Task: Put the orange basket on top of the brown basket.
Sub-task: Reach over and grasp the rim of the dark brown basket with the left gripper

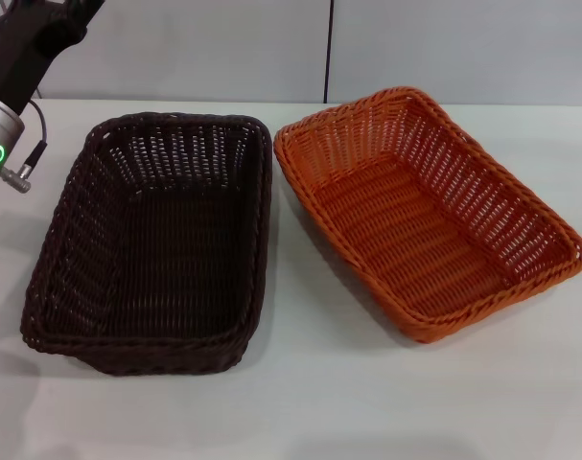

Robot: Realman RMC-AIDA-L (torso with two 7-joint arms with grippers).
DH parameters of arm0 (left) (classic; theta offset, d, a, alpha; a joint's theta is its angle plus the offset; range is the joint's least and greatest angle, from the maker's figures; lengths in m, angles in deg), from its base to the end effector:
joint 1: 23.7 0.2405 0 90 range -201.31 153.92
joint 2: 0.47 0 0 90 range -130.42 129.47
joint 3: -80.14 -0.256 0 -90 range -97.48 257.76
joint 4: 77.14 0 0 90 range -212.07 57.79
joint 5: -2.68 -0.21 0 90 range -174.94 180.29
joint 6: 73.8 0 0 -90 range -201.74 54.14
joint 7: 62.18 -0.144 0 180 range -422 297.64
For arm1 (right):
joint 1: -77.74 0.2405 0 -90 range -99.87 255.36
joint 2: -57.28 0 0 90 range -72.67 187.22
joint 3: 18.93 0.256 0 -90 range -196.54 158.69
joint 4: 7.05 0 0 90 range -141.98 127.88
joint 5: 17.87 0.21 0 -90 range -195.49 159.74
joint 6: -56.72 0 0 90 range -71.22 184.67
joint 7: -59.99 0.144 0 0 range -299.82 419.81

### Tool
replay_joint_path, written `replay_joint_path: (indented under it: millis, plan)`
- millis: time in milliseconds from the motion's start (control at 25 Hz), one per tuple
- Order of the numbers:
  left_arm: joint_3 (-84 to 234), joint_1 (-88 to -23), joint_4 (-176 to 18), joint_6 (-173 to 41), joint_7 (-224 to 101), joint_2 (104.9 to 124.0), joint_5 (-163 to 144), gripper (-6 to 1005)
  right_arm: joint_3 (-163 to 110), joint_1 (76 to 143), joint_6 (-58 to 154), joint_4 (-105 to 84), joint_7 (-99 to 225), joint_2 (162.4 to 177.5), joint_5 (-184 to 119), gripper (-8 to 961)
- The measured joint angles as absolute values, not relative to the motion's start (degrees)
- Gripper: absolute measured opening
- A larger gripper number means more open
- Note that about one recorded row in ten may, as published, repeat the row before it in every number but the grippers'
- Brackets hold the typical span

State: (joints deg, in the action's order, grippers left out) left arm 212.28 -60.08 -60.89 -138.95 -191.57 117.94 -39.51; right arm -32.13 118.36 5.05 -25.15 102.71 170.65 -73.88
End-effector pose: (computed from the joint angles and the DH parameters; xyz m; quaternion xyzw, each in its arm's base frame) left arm -0.2553 0.4166 0.0503 -0.6712 -0.2727 -0.4949 0.4799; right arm 0.3192 0.4400 0.1510 -0.5432 0.3011 0.4168 0.6638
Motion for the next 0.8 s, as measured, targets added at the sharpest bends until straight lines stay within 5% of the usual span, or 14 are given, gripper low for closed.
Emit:
replay_joint_path:
  millis: [800]
  plan:
    - [211.29,-60.42,-61.08,-135.84,-187.04,117.59,-40.01,862,-32.1,117.9,5.04,-24.92,102.71,171.07,-73.88,672]
